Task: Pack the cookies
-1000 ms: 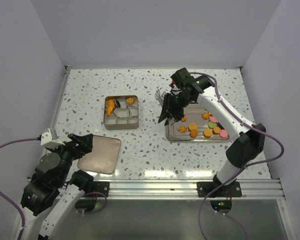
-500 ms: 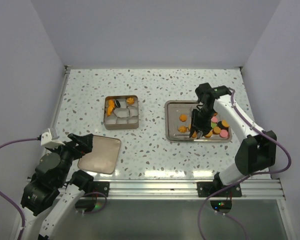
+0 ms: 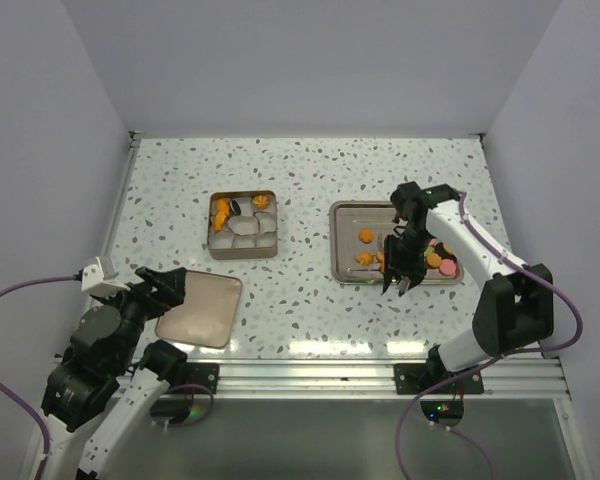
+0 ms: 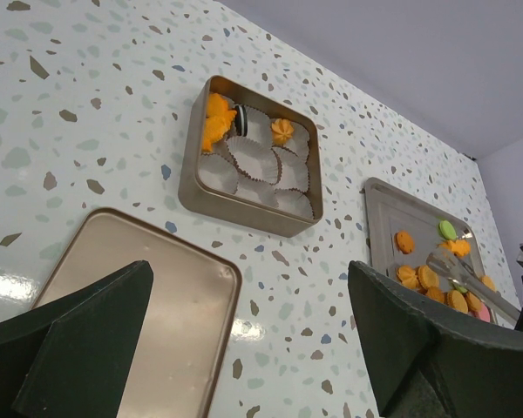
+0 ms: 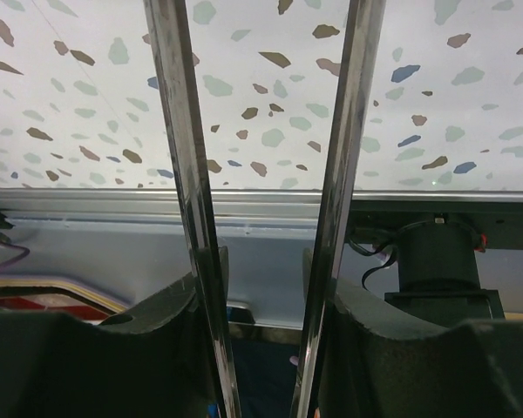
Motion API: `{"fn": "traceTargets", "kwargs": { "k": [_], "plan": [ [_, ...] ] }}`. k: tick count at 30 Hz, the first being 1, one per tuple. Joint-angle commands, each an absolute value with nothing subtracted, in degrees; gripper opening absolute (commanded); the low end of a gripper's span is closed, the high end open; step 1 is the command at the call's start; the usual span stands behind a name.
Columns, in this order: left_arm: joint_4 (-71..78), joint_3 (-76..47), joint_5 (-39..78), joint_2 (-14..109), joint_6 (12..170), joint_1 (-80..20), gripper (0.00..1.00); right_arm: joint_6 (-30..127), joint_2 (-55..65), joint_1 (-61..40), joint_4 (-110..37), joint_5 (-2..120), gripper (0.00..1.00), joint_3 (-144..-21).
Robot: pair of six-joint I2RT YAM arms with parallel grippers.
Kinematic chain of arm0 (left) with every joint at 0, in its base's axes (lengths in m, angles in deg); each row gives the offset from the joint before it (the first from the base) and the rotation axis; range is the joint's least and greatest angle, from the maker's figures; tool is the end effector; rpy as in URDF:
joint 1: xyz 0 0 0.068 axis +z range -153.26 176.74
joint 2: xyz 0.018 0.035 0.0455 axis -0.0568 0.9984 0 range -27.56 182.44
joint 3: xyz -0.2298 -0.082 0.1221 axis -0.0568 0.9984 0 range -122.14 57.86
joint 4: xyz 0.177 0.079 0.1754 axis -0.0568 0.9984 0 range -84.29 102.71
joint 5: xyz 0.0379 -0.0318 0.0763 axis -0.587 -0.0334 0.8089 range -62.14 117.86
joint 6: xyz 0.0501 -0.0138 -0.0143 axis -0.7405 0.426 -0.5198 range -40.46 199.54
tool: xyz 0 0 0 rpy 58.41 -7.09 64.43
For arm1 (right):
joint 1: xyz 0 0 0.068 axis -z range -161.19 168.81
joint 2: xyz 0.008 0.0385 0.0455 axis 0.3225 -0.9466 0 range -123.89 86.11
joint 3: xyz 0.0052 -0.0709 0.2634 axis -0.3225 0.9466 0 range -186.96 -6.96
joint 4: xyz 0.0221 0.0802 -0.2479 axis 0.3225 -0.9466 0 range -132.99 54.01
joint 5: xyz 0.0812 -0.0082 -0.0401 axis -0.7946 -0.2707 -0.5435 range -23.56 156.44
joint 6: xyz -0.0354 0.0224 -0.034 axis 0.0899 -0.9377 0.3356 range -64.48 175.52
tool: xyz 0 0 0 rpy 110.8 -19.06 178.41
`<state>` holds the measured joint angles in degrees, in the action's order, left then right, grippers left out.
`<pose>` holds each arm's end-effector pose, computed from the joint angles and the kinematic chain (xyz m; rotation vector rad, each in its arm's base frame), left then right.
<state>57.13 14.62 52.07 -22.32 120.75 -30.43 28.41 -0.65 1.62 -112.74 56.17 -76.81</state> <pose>0.0215 0.0054 0.3110 -0.5176 1.7335 -0.4749 0.2369 0.0798 0.2544 -0.2685 -2.9955 -0.2139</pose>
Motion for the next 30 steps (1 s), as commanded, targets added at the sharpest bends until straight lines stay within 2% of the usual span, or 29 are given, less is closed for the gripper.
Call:
{"fn": "traceTargets", "kwargs": {
  "k": [1, 21, 30],
  "plan": [
    [54.4, 14.9, 52.4, -22.6, 120.5, -30.8, 1.0, 29.8, 1.6, 1.8, -116.4, 54.6, 0.42, -76.0],
    [54.4, 14.9, 52.2, -22.7, 120.4, -30.8, 1.0, 30.0, 2.0, 1.8, -115.2, 54.0, 0.45, -71.8],
    [54.7, 14.8, 52.7, -23.4, 120.8, -30.8, 1.0, 30.3, 0.1, 1.9, -113.9, 54.0, 0.4, -71.9]
  ]
}}
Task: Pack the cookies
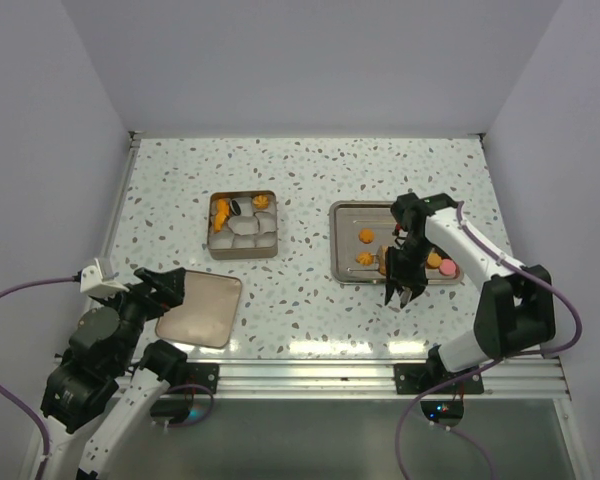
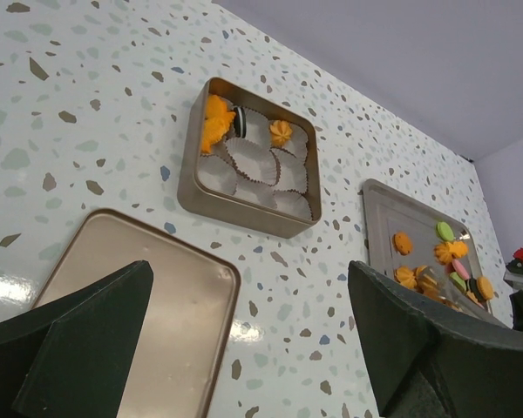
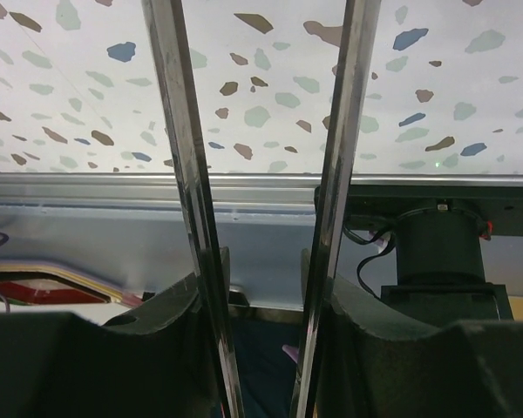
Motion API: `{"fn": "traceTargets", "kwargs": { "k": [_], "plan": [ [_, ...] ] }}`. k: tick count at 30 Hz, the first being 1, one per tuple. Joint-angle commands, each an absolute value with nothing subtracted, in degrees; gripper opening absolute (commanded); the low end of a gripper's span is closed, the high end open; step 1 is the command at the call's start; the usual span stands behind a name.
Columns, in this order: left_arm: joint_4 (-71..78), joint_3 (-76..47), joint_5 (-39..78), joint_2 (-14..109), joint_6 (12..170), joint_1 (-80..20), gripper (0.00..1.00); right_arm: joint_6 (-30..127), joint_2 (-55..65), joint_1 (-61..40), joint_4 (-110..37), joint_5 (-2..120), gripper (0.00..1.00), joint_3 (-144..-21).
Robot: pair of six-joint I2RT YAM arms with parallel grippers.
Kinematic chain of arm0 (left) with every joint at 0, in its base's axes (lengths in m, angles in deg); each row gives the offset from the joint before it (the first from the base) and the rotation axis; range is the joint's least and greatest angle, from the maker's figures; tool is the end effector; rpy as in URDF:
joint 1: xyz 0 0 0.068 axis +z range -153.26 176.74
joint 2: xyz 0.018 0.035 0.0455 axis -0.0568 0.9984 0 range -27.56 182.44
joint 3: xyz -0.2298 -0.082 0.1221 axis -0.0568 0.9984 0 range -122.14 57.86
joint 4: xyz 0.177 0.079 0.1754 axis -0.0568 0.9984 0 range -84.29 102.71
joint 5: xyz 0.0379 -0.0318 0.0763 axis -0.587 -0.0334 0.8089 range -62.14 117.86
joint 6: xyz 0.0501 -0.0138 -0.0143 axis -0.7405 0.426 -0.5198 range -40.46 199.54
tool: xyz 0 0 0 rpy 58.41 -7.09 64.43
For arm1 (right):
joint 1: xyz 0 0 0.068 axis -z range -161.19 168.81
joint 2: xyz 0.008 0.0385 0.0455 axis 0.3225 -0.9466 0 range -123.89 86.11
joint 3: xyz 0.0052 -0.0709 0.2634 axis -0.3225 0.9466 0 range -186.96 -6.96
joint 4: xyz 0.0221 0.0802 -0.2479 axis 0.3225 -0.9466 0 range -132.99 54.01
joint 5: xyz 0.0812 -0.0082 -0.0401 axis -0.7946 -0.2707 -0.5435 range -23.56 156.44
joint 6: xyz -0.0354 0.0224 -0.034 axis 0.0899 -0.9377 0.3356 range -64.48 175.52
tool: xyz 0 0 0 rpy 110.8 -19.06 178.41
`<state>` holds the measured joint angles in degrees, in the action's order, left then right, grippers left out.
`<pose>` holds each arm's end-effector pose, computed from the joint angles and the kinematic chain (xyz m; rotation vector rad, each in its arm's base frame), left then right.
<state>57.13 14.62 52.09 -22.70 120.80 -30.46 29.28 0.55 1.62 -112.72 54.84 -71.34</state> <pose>0.0203 0.0060 0.3109 -0.5185 1.7273 -0.4794 0.2221 0.0761 0.2363 -0.2517 -2.9214 -0.2015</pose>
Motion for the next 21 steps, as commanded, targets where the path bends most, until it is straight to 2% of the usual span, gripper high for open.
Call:
{"fn": "traceTargets", "kwargs": {
  "k": [1, 8, 16, 21],
  "plan": [
    [54.7, 14.8, 52.8, -23.5, 120.8, -30.7, 1.0, 30.4, -0.3, 1.8, -113.9, 54.1, 0.39, -72.3],
    [54.8, 14.7, 53.1, -23.7, 121.1, -30.8, 1.0, 30.6, -2.7, 1.8, -116.0, 56.0, 0.35, -78.7],
    [54.7, 14.8, 52.9, -23.5, 120.9, -30.8, 1.0, 30.6, -9.4, 1.8, -121.6, 55.8, 0.34, -99.6],
    [54.7, 14.9, 53.0, -23.3, 120.9, -30.8, 1.0, 27.5, -12.4, -0.9, -121.4, 48.3, 0.32, -110.4]
  ]
}}
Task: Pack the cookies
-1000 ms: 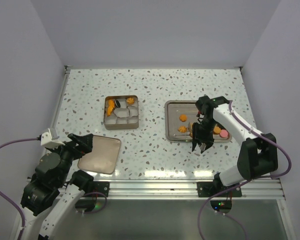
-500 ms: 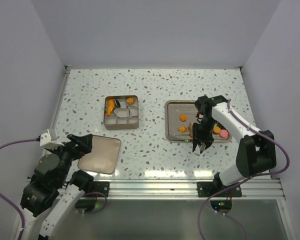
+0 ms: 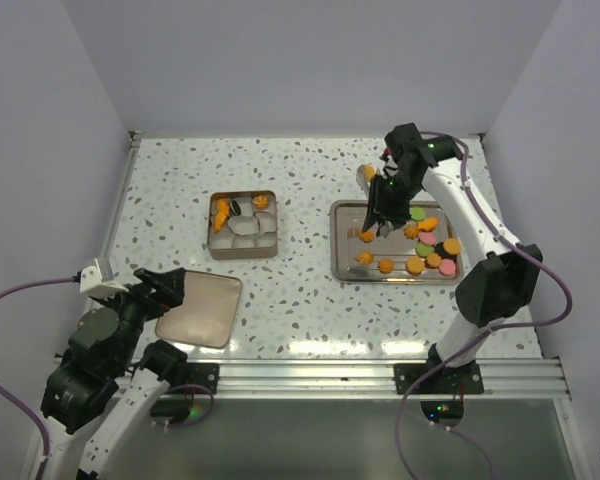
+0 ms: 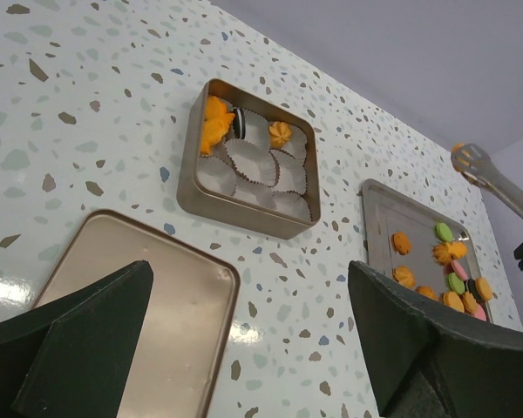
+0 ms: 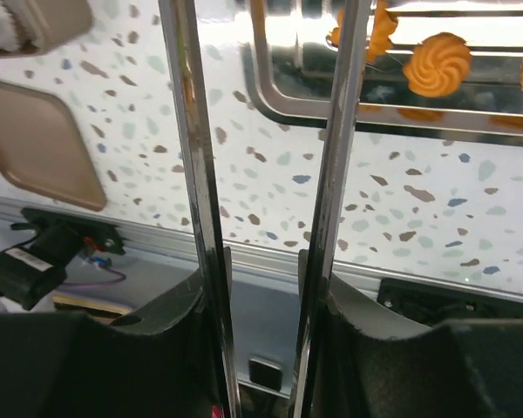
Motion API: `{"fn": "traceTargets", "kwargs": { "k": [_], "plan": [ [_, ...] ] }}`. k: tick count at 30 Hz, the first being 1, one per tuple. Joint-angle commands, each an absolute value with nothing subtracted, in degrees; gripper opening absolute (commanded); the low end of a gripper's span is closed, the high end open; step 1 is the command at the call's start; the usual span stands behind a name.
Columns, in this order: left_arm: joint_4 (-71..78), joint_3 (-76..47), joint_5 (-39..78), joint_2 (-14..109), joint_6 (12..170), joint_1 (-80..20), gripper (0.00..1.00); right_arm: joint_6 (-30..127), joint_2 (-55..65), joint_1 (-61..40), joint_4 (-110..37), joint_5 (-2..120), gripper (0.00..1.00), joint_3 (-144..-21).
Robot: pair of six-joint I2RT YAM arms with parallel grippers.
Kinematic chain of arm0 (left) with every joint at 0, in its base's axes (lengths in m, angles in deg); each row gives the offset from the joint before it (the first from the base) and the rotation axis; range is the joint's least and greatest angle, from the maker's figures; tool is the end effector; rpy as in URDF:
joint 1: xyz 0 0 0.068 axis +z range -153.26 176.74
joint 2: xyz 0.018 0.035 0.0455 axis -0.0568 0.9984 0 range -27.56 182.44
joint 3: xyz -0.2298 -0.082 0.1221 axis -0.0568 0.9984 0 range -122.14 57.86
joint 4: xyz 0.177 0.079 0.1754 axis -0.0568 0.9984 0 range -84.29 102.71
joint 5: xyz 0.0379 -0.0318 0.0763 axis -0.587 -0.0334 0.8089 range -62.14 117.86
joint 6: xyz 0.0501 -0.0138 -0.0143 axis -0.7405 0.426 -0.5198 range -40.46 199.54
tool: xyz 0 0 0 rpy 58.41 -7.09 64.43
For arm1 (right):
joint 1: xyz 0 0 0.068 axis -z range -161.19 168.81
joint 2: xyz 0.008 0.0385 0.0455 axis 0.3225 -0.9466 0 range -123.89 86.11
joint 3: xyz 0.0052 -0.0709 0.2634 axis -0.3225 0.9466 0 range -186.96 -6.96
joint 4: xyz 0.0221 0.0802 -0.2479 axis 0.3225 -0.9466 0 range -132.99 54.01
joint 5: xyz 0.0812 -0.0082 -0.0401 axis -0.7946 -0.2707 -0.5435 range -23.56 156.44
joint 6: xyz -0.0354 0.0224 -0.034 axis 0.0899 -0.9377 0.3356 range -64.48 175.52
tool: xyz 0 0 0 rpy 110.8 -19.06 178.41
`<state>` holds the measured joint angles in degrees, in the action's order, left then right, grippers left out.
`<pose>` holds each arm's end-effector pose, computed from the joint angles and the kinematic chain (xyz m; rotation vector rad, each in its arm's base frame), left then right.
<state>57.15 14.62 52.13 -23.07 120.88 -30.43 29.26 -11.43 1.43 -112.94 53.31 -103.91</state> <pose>0.0192 0.0066 0.3109 -0.5208 1.7209 -0.4829 0.3065 0.1043 0.3266 0.1941 2.9872 0.4410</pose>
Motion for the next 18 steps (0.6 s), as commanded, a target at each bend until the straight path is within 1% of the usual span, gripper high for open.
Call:
{"fn": "traceTargets", "kwargs": {
  "k": [1, 2, 3, 5, 8, 11, 15, 18],
  "plan": [
    [54.6, 14.9, 52.9, -23.2, 120.9, -30.8, 1.0, 26.8, -13.1, -2.4, -120.8, 47.5, 0.32, -112.0],
    [54.6, 14.9, 52.9, -23.1, 120.8, -30.8, 1.0, 25.0, -13.7, -4.0, -120.3, 46.7, 0.32, -113.6],
    [54.5, 14.9, 52.8, -23.1, 120.8, -30.8, 1.0, 24.1, -14.6, -8.1, -119.8, 45.6, 0.32, -117.0],
    [54.5, 14.9, 52.6, -22.8, 120.8, -30.8, 1.0, 21.3, -17.2, -14.0, -117.4, 44.0, 0.32, -119.8],
    [54.4, 15.0, 52.4, -22.5, 120.7, -30.8, 1.0, 17.6, -21.1, -20.7, -112.9, 42.0, 0.32, -123.8],
    [54.3, 15.0, 52.4, -22.5, 120.6, -30.7, 1.0, 15.5, -26.3, -25.5, -110.7, 40.4, 0.32, -130.9],
    [54.3, 14.9, 52.2, -22.4, 120.4, -30.8, 1.0, 14.0, -31.9, -28.6, -109.3, 39.3, 0.31, -135.6],
    [54.2, 14.9, 52.0, -22.4, 120.2, -30.8, 1.0, 12.5, -34.0, -29.6, -106.3, 38.0, 0.31, -135.6]
  ]
}}
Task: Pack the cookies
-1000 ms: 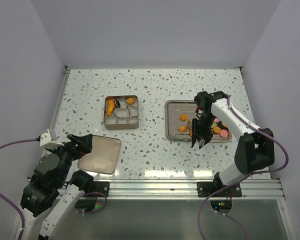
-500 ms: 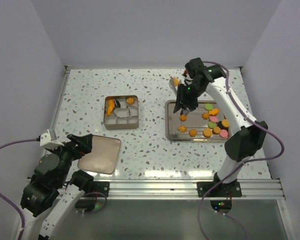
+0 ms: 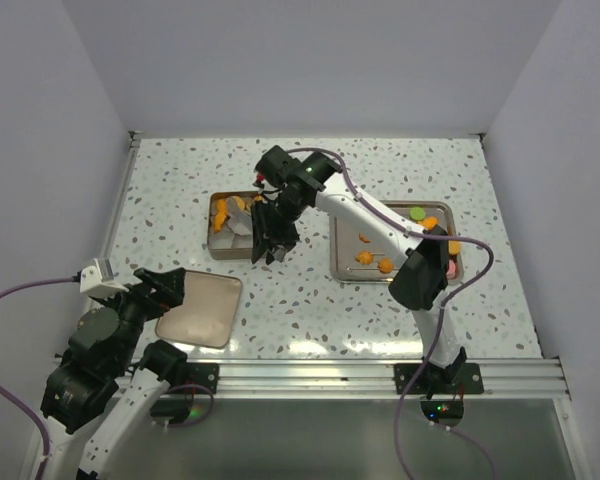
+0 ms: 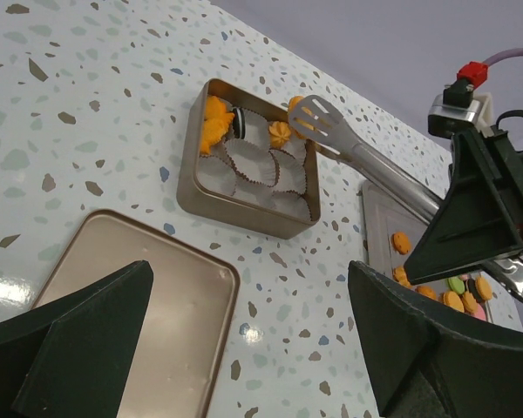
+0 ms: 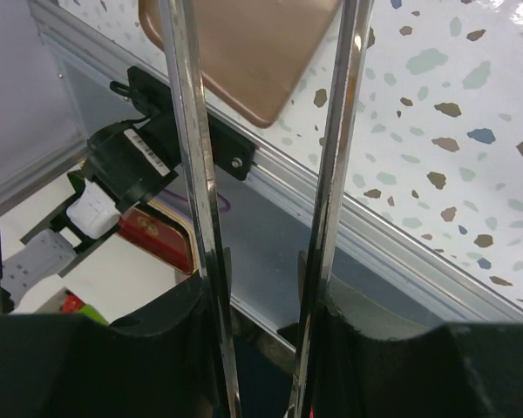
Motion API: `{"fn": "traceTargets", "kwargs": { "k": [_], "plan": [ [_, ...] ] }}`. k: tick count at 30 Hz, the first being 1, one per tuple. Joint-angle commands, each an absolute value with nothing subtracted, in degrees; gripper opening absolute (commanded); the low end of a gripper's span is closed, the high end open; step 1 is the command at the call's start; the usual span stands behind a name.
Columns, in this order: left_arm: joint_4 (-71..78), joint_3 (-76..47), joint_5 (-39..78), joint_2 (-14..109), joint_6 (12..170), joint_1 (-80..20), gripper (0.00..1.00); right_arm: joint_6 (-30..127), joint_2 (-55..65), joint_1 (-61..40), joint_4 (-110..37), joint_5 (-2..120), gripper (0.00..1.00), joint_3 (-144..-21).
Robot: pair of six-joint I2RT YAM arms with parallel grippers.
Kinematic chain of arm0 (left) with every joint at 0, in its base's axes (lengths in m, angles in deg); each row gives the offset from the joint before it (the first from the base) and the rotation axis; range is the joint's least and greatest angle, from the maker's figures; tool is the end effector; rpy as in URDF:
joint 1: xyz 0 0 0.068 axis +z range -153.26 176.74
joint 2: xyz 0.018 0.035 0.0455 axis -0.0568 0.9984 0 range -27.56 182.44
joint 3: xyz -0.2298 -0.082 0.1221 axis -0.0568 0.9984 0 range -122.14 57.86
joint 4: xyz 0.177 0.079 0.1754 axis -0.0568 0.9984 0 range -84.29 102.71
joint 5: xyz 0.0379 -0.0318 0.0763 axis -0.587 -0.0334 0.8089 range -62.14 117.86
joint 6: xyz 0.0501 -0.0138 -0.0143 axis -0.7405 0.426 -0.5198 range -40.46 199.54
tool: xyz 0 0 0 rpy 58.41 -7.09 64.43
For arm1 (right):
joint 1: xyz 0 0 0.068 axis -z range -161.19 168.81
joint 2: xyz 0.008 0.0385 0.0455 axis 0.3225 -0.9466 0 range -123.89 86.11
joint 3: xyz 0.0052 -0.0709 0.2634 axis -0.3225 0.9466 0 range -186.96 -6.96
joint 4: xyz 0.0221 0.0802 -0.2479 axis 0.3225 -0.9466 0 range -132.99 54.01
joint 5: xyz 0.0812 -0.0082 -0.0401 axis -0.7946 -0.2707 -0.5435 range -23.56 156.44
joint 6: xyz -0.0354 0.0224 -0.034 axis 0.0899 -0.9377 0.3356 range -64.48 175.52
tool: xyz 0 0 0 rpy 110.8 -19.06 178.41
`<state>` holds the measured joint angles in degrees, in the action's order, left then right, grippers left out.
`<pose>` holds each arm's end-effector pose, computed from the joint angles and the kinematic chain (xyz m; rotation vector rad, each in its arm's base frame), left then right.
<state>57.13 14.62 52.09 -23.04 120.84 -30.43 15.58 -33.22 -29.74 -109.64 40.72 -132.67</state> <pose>0.0193 0.0065 0.3109 -0.5198 1.7215 -0.4829 0.2712 0.3303 0.3327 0.3596 -2.9565 -0.9036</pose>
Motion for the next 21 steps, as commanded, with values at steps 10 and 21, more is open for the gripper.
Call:
{"fn": "traceTargets", "kwargs": {
  "k": [10, 21],
  "plan": [
    [54.0, 15.0, 51.5, -22.7, 119.9, -30.8, 1.0, 11.0, -37.2, -30.3, -102.3, 38.5, 0.32, -131.2],
    [53.9, 15.1, 50.9, -22.9, 119.5, -30.8, 1.0, 10.1, -38.5, -30.5, -101.0, 39.3, 0.4, -129.1]
  ]
}}
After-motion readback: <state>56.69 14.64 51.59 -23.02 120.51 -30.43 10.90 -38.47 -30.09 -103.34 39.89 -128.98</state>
